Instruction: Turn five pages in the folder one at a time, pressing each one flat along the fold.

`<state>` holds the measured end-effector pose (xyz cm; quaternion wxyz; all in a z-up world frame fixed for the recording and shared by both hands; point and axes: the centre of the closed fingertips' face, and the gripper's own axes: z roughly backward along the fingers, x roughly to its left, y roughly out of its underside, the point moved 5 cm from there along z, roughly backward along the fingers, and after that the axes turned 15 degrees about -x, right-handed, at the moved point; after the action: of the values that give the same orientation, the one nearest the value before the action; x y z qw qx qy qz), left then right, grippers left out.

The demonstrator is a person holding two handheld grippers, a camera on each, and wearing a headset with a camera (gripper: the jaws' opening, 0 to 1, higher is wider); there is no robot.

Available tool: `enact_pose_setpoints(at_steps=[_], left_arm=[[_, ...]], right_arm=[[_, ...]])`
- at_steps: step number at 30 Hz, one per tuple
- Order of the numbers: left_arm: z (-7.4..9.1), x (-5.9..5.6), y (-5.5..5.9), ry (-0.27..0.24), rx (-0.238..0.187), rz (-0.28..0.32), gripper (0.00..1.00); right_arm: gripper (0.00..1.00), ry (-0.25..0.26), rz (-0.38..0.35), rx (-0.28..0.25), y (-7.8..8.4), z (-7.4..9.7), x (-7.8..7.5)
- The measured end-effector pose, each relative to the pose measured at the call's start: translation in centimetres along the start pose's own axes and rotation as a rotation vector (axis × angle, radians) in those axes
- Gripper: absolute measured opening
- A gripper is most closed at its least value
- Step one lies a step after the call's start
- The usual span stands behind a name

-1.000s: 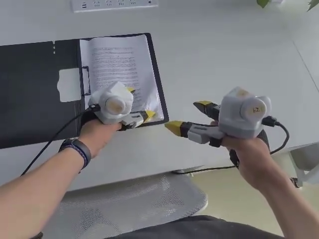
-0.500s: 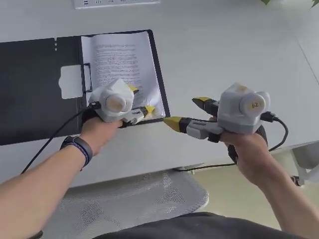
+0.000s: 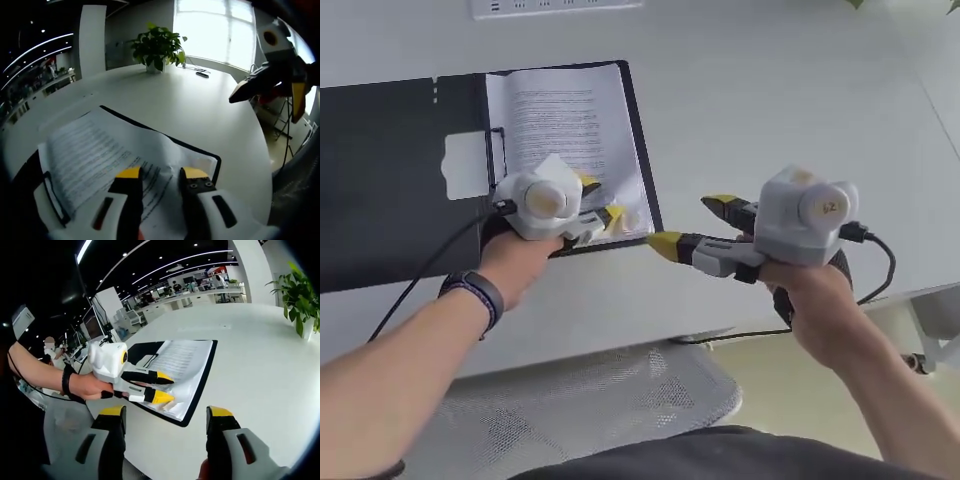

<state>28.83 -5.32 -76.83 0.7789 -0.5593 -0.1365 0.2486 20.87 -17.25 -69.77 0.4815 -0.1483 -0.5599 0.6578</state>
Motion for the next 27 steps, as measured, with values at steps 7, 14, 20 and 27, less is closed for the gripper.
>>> enact_pose_setpoints(at_steps=[7, 14, 20, 27], left_arm=[[0.0, 0.0, 0.0, -0.003, -0.005, 0.004, 0.29], [-0.1, 0.0, 0.1, -0.005, -0.006, 0.005, 0.29], [-0.1, 0.0, 0.1, -0.006, -0.008, 0.007, 0.29], [-0.1, 0.0, 0.1, -0.009, -0.007, 0.01, 0.29]], right_arm=[[0.57, -0.019, -0.065, -0.011, 0.9, -1.6, -0.2], [0.45, -0.025, -0.12, -0.017, 1.6, -3.6, -0.6], [0.31, -0.019, -0.144, 0.018, 2.9, -5.3, -0.9], [0.2, -0.007, -0.175, 0.046, 3.7, -6.5, -1.6]])
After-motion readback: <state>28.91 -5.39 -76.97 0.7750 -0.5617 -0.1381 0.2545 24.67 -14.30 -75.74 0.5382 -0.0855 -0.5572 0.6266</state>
